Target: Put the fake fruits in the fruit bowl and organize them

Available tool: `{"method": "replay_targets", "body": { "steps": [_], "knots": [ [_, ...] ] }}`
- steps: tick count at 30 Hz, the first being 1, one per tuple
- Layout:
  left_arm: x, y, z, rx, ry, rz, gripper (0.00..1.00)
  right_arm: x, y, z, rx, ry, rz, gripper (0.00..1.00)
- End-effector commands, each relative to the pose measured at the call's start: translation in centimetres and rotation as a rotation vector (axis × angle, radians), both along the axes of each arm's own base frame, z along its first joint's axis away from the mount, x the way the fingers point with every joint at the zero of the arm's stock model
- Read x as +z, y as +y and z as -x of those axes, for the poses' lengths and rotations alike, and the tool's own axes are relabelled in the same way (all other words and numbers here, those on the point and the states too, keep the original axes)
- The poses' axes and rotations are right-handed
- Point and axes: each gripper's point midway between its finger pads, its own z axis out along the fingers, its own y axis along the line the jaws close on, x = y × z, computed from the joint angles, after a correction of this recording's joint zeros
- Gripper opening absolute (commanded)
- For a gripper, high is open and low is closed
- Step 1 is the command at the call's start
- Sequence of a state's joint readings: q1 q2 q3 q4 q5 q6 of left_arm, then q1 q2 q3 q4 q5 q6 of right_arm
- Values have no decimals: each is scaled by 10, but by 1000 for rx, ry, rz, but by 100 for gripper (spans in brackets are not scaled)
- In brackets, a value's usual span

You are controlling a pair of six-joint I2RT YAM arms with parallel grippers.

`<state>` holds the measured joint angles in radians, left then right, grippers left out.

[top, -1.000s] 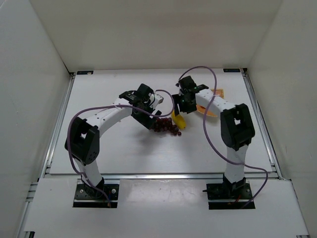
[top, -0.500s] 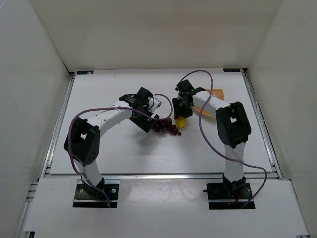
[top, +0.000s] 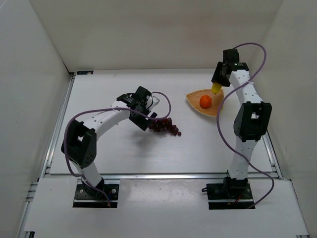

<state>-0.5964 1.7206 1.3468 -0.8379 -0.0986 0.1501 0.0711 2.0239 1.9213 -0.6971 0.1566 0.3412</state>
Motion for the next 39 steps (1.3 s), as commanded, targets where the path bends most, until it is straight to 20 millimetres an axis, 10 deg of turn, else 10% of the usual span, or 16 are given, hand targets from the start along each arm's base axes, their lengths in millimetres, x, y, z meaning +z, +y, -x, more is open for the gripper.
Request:
{"method": "replay_targets", "body": {
  "steps": [1, 6, 8, 11, 21, 30, 34, 39],
  "knots": [
    [29, 9, -5, 7, -84, -2, 100, -51, -8, 12, 1, 191, 70, 7],
    [35, 11, -5, 11, -104, 1, 100, -72, -21, 19, -53, 242, 33, 49],
    [35, 11, -5, 11, -104, 1, 100, -64, -17, 20, -40, 219, 13, 79],
    [36, 1, 0, -63, -110, -17, 100, -47, -6, 25, 17, 160, -31, 100],
    [27, -108, -1, -583, -156, -26, 100, 33, -4, 82, 67, -10, -41, 100],
    [-50, -119, -28, -624, -78, -228, 100, 71, -12, 138, 44, -110, -39, 100],
    [-56, -129, -43, -614, -84, -224, 99, 86, -10, 150, 38, -156, -60, 100],
    [-36, -140, -47, -548, -79, -181, 39, 97, -4, 165, 50, -207, -101, 100]
  ]
}}
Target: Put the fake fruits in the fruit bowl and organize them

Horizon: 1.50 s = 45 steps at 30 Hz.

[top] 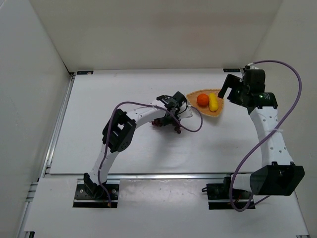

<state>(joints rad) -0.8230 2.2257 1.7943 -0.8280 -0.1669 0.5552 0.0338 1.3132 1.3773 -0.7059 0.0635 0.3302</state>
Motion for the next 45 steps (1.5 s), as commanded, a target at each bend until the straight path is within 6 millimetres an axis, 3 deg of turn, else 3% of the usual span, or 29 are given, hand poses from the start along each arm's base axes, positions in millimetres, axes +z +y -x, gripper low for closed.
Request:
{"method": "replay_targets", "body": {
  "steps": [1, 3, 4, 6, 8, 9, 11, 13, 17, 18, 19, 24, 27, 28, 29, 32, 34, 35, 37, 39, 42, 45],
  "knots": [
    [43, -16, -3, 42, -3, 80, 31, 13, 5, 6, 14, -59, -35, 100],
    [63, -22, -8, 49, -31, 117, 14, 11, 6, 8, 2, -64, -51, 100],
    [75, -26, -11, 62, -49, 147, 10, 13, 8, 8, 11, -82, -58, 100],
    [103, -35, -24, 79, -116, 197, 10, 3, 10, 12, 9, -66, -74, 100],
    [113, -49, -36, 80, -170, 226, 10, -1, 9, 13, -6, -63, -98, 100],
    [138, -63, -52, 85, -242, 297, 10, -4, 11, 15, 1, -53, -104, 100],
    [159, -78, -69, 102, -320, 373, 10, -11, 12, 16, -12, -35, -119, 100],
    [197, -104, -90, 107, -427, 530, 12, -17, 13, 18, -27, -20, -135, 100],
    [221, -159, -97, -12, -445, 734, 23, -14, 0, 22, -98, -27, -104, 100],
    [206, -174, -96, -48, -426, 742, 25, -13, -12, 27, -160, -27, -87, 100],
    [213, -180, -99, -78, -450, 758, 29, -8, -32, 31, -253, -48, -38, 100],
    [192, -218, -83, -211, -427, 791, 32, 14, -85, 59, -538, -138, 31, 100],
    [193, -232, -77, -224, -390, 872, 32, 22, -90, 67, -551, -187, 47, 100],
    [184, -235, -77, -225, -373, 879, 32, 25, -94, 70, -571, -198, 60, 100],
    [191, -238, -79, -223, -390, 906, 34, 21, -96, 71, -574, -187, 78, 100],
    [171, -242, -71, -254, -335, 899, 39, 28, -103, 81, -597, -216, 113, 100],
    [163, -242, -68, -258, -316, 890, 50, 26, -103, 83, -591, -202, 124, 100],
    [157, -242, -66, -264, -301, 885, 69, 28, -103, 85, -591, -210, 122, 100],
    [142, -242, -65, -251, -277, 872, 87, 27, -103, 86, -591, -202, 124, 100],
    [130, -240, -64, -246, -258, 854, 90, 27, -104, 87, -586, -199, 131, 100],
    [130, -233, -73, -207, -304, 823, 89, 36, -100, 84, -561, -219, 121, 100],
    [133, -229, -77, -187, -323, 812, 95, 39, -99, 84, -549, -225, 121, 100]
  ]
}}
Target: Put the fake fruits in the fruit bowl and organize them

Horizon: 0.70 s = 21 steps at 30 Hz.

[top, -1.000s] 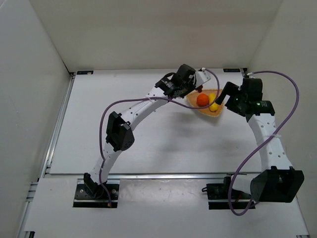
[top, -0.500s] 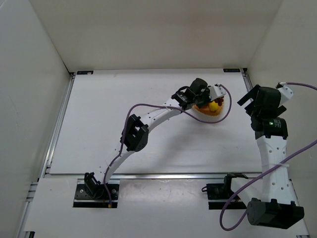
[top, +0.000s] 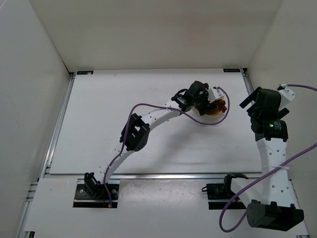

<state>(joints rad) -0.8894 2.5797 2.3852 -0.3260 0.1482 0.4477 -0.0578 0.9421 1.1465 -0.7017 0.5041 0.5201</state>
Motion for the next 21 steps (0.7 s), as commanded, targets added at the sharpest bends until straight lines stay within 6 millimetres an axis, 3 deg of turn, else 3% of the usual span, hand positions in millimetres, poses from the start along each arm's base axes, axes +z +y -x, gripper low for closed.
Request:
{"method": "replay_targets", "body": {
  "steps": [1, 7, 9, 11, 12, 13, 14, 15, 16, 17, 18, 19, 21],
  "knots": [
    [58, 5, -7, 42, -79, 67, 97, 14, -1, 2, 9, -28, 21, 100],
    [132, 18, 0, 70, -122, 143, 99, 14, 14, -2, 88, -31, -25, 100],
    [137, 30, 10, 70, -108, 124, 99, 10, 24, -5, 141, -21, -48, 100],
    [123, 44, 21, 73, -62, 77, 99, 5, 44, -11, 265, 10, -85, 100],
    [138, 50, 33, 74, -71, 83, 99, 3, 52, -12, 311, 23, -102, 100],
    [110, 63, 40, 101, -11, 32, 99, 3, 59, -13, 356, 33, -118, 100],
    [110, 70, 43, 125, 0, 27, 99, 1, 65, -13, 392, 51, -133, 100],
    [128, 80, 53, 140, -4, 41, 99, 0, 70, -9, 419, 76, -147, 100],
    [112, 97, 55, 208, 19, -3, 99, -3, 76, -6, 446, 91, -170, 100],
    [115, 109, 55, 244, 4, -14, 99, -5, 79, -3, 457, 104, -183, 100],
    [138, 140, 41, 356, -40, -1, 99, -4, 80, 6, 457, 109, -185, 100],
    [130, 163, 37, 421, -31, -32, 99, -9, 82, 12, 456, 121, -205, 100],
    [141, 209, 23, 555, -47, -40, 99, -13, 88, 25, 453, 108, -243, 100]
  ]
}}
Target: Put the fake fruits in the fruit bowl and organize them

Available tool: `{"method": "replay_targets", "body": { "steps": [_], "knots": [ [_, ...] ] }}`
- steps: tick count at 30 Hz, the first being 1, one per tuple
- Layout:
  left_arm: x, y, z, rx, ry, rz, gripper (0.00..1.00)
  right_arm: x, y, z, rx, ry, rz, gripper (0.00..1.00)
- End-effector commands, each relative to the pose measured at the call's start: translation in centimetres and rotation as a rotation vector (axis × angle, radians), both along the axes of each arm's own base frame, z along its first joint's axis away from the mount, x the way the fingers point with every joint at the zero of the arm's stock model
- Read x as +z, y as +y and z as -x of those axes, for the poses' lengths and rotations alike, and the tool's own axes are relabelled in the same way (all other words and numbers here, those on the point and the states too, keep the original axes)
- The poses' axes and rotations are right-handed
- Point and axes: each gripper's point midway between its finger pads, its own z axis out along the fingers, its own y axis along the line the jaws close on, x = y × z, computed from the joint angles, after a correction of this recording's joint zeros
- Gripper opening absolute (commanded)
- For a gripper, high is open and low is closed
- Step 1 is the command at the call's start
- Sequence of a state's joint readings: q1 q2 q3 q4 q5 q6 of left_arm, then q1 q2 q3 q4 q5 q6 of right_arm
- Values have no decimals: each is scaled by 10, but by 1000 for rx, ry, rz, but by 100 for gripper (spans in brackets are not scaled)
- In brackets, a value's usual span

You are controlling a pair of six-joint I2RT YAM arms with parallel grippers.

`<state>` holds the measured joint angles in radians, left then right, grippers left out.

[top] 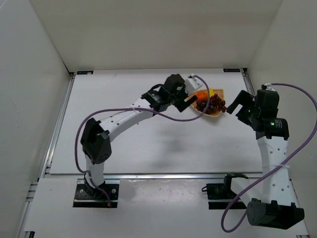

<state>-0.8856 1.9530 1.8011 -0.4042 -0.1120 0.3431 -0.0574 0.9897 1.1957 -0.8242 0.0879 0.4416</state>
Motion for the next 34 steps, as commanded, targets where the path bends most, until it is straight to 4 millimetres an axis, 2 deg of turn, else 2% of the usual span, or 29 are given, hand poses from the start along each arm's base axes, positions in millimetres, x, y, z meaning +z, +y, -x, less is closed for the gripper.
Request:
{"method": "replay_targets", "body": {
  "steps": [1, 2, 3, 4, 5, 6, 7, 8, 9, 10, 13, 14, 16, 17, 19, 23, 28, 34],
  "knots": [
    [40, 126, -38, 384, -43, -19, 99, 0, 20, 31, 62, 3, -84, 100],
    [40, 152, -41, 434, -21, -29, 99, -19, 24, 40, 61, 50, -105, 100],
    [41, 180, -43, 496, 0, -39, 99, -20, 27, 50, 58, 29, -130, 100],
    [51, 231, -51, 606, 12, -23, 99, -27, 30, 56, 59, 33, -148, 100],
    [46, 260, -48, 689, 51, -18, 99, -36, 31, 63, 49, 48, -159, 100],
    [39, 291, -39, 756, 103, -42, 99, -47, 33, 73, 34, 46, -178, 100],
    [52, 319, -30, 824, 100, -8, 99, -53, 33, 80, 27, 52, -185, 100],
    [40, 369, -25, 961, 139, 9, 99, -54, 34, 88, 29, 28, -184, 100],
    [39, 394, -17, 1029, 143, 33, 99, -57, 33, 91, 14, 21, -188, 100],
    [35, 440, 4, 1158, 152, 65, 99, -64, 34, 99, 5, 18, -198, 100],
    [27, 486, 38, 1303, 139, 99, 99, -70, 37, 107, -4, 20, -224, 100],
    [4, 505, 56, 1382, 183, 88, 99, -68, 37, 108, -3, 8, -224, 100],
    [-4, 514, 76, 1430, 187, 111, 99, -65, 38, 110, 4, 8, -230, 100],
    [-20, 511, 84, 1426, 230, 112, 99, -57, 38, 112, 12, -7, -220, 100],
    [-24, 507, 87, 1418, 234, 138, 99, -54, 36, 112, 10, 5, -208, 100],
    [-28, 495, 86, 1379, 268, 198, 99, -50, 36, 113, 14, 18, -202, 100],
    [-23, 497, 85, 1381, 252, 189, 99, -49, 33, 114, 1, 8, -190, 100],
    [-32, 492, 88, 1360, 282, 193, 99, -56, 32, 117, -15, 19, -192, 100]
  ]
}}
